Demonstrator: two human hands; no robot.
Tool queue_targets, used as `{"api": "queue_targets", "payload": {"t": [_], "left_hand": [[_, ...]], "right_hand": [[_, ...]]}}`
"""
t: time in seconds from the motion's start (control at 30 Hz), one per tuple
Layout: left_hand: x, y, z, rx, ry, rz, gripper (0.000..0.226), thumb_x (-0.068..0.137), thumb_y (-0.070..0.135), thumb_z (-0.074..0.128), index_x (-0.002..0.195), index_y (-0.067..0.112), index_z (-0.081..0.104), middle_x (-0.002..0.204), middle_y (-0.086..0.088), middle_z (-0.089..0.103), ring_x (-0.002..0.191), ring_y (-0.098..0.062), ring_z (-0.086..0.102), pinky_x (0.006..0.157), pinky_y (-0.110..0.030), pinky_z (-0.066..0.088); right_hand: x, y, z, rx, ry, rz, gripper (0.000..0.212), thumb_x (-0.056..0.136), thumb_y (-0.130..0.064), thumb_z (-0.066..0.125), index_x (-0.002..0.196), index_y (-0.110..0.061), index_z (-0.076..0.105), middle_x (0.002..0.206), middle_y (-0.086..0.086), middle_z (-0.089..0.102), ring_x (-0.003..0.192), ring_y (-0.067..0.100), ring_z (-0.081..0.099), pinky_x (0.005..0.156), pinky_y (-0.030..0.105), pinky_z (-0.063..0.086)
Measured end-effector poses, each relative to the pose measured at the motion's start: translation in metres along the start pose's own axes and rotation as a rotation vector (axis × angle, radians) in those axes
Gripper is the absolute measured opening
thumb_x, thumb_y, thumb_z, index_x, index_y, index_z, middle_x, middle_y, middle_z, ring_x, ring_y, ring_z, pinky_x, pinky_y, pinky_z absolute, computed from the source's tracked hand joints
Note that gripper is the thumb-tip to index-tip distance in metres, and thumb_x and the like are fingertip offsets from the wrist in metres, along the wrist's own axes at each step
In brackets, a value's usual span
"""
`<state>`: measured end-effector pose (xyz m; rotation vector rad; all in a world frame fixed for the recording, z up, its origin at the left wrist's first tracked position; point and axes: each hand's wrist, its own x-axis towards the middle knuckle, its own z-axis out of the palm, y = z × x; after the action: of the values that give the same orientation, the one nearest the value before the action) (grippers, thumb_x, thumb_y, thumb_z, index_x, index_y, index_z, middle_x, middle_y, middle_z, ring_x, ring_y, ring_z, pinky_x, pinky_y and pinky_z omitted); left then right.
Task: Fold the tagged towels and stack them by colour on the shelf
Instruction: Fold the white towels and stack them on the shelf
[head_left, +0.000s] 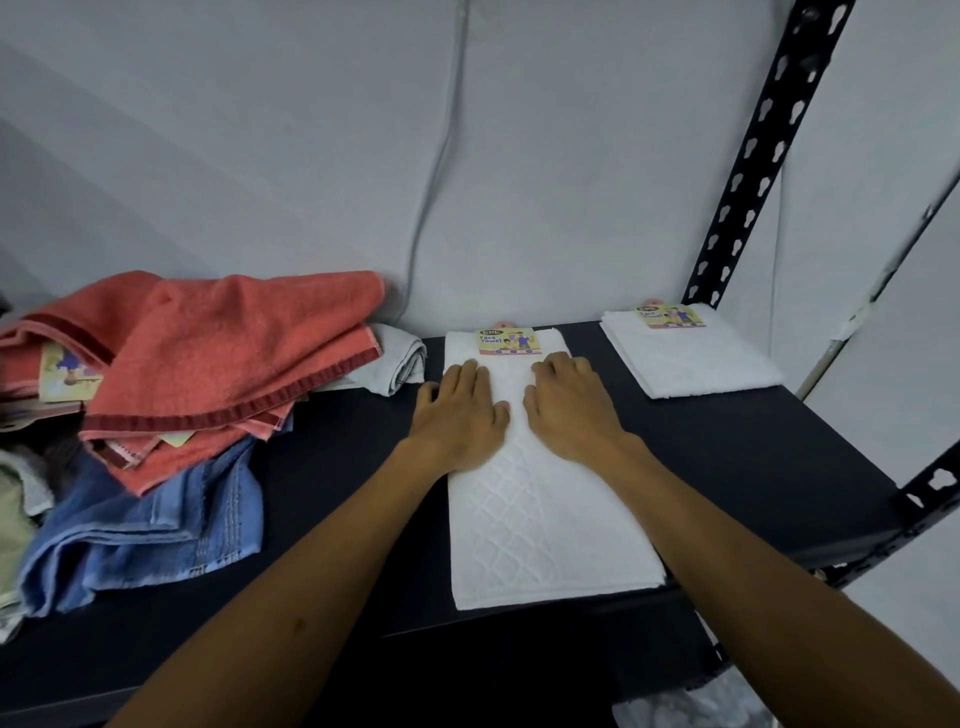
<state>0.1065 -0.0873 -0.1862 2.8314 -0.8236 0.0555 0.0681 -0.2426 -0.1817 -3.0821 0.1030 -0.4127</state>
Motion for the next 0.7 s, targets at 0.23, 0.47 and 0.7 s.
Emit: {"api": "queue_targets", "payload": {"t": [0.23, 0.47, 0.7], "left_hand": [[0.011, -0.004, -0.015, 0.026, 0.174, 0.006, 0.039, 0.1, 0.036, 0.038, 0.124, 0.008, 0.05, 0.131, -0.008, 0.05, 0.125, -0.026, 0.041, 0.099, -0.046, 0.034], [0.039, -0.018, -0.012, -0.03, 0.05, 0.021, 0.051, 0.098, 0.046, 0.042, 0.126, 0.003, 0.047, 0.126, -0.013, 0.049, 0.118, -0.03, 0.047, 0.099, -0.043, 0.039], [0.041, -0.023, -0.005, 0.018, -0.185, -0.052, 0.079, 0.1, 0.057, 0.021, 0.155, 0.007, -0.005, 0.165, -0.007, -0.009, 0.151, -0.021, -0.011, 0.122, -0.044, -0.003]], "right_hand": [[0.012, 0.003, -0.012, 0.265, 0.068, 0.105, 0.035, 0.098, -0.026, 0.045, 0.12, -0.003, 0.058, 0.124, 0.014, 0.057, 0.114, 0.033, 0.051, 0.089, 0.041, 0.047], [0.038, 0.014, 0.006, 0.253, -0.015, 0.037, 0.031, 0.101, -0.031, 0.041, 0.106, -0.003, 0.055, 0.109, 0.01, 0.057, 0.097, 0.026, 0.053, 0.071, 0.033, 0.038], [0.05, 0.021, 0.022, 0.155, -0.179, -0.021, 0.063, 0.1, -0.044, 0.031, 0.146, -0.002, 0.024, 0.152, 0.013, 0.028, 0.14, 0.027, 0.025, 0.114, 0.044, 0.027]]}}
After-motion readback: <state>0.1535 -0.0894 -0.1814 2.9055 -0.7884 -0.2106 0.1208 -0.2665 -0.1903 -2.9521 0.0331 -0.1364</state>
